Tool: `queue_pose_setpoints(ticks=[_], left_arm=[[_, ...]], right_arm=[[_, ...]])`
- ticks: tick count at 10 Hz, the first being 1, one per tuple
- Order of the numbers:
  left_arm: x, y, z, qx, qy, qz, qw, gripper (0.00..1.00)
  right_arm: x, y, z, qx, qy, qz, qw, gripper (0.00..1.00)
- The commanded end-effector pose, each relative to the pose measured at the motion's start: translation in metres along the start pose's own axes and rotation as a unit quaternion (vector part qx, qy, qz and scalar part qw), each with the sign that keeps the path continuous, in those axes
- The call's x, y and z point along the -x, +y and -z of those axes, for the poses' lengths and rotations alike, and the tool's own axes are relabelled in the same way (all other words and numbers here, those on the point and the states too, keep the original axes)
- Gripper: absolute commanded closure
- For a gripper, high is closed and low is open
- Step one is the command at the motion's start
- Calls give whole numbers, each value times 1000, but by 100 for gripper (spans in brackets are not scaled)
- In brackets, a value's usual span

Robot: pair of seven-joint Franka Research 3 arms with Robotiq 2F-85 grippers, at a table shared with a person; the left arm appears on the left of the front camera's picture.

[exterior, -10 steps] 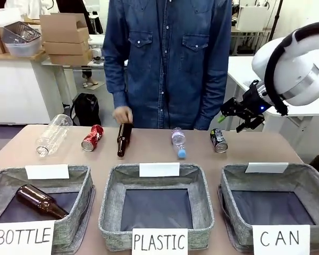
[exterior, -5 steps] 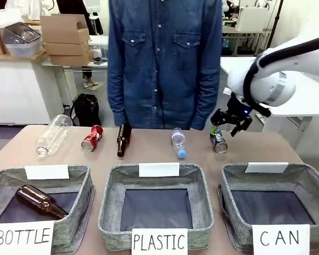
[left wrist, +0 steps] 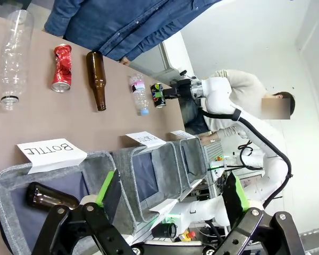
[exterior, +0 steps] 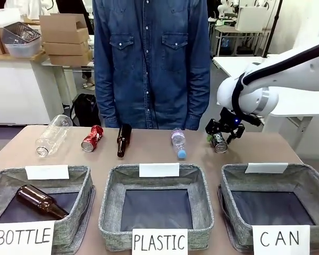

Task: Sort the can waste into the basket.
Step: Pick up the can waste from the table and place it in the right Fabric basket.

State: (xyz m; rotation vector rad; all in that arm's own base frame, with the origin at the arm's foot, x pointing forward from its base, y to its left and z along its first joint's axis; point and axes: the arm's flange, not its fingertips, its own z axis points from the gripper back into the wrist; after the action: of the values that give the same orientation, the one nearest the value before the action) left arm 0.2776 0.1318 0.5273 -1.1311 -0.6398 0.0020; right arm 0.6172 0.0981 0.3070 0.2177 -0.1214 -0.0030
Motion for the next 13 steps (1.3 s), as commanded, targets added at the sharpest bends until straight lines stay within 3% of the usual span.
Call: queue_pose_setpoints(ticks=[1, 3, 4, 5, 6, 7, 8, 12, 13], left_arm=[[1, -1, 2, 8, -5, 10, 1000, 0], [1, -1, 2, 8, -5, 10, 1000, 0], [1, -1, 2, 8, -5, 10, 1000, 0], [1, -1, 2, 8, -5, 10, 1000, 0], [1, -1, 2, 8, -5, 10, 1000, 0], [1, -1, 2, 8, -5, 10, 1000, 0], [1, -1, 2, 8, -5, 10, 1000, 0], [1, -1, 2, 8, -5, 10, 1000, 0], [1, -1, 2, 8, -5, 10, 1000, 0]], right_arm=[[-5, 11, -3, 31, -20, 8, 999, 0], [-3, 15, -1, 50, -28, 15, 998, 0], [-2, 16, 1, 57, -29, 20, 998, 59], [-2, 18, 3, 60, -31, 21, 998, 59], [-2, 18, 3, 67, -33, 20, 997, 100], [-2, 18, 3, 72, -37, 21, 996, 61], [-2, 18, 2, 75, -37, 23, 996, 100], [-3, 17, 4, 75, -36, 32, 996, 100], [-3, 15, 3, 71, -35, 31, 996, 67]])
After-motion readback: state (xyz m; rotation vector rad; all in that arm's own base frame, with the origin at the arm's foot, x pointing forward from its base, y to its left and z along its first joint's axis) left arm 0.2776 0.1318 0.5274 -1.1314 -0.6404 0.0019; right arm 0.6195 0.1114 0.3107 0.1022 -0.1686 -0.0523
